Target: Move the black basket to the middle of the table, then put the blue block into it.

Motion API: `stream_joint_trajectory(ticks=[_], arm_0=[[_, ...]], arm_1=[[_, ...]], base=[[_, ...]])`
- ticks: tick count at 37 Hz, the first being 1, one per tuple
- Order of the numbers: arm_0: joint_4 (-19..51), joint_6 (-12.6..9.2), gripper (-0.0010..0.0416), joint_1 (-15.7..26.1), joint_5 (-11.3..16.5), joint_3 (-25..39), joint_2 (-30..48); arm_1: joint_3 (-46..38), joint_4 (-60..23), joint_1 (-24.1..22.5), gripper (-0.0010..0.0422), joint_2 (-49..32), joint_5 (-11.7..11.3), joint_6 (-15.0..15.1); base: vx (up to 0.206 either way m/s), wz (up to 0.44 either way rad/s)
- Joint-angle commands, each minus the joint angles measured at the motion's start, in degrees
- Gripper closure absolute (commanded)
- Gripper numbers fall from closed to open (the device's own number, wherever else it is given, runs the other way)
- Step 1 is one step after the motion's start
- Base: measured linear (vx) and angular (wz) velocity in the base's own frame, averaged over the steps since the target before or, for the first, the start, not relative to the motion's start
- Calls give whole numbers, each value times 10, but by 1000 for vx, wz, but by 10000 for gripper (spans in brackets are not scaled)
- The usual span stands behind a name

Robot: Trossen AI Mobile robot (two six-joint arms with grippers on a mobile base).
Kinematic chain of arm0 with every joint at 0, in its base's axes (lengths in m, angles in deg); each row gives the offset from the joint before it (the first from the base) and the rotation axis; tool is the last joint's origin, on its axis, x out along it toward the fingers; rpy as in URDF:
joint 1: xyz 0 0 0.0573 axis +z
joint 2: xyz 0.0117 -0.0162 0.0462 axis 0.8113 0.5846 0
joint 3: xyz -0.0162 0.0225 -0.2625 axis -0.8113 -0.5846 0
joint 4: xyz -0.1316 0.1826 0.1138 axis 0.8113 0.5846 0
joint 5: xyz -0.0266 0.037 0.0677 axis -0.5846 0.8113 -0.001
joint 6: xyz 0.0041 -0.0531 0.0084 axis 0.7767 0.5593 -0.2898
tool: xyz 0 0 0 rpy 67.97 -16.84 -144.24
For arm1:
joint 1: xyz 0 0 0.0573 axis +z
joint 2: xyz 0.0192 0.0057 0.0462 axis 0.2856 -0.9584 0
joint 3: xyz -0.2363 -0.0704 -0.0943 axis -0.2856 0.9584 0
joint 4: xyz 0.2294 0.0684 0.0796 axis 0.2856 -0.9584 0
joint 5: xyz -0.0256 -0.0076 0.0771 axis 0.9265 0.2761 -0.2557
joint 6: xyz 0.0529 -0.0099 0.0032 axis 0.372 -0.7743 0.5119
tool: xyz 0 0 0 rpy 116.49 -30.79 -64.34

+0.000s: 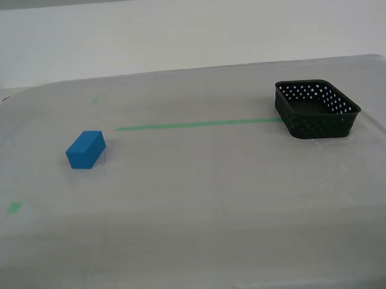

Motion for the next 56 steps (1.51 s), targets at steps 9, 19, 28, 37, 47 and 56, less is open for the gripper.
stream_joint_trajectory(ticks=[9,19,28,37,47,56], arm_0=[[62,0,406,0,4,1,0],[62,0,406,0,4,1,0],[62,0,406,0,4,1,0],[62,0,406,0,4,1,0],[63,0,406,0,4,0,0],[94,0,406,0,4,14,0]], arm_1=[[0,-2,0,412,0,0,1],[0,-2,0,412,0,0,1],[0,-2,0,412,0,0,1],[0,-2,0,412,0,0,1],[0,-2,0,412,0,0,1],[0,-2,0,412,0,0,1]], base=[[0,0],[0,0],[0,0],[0,0],[0,0],[0,0]])
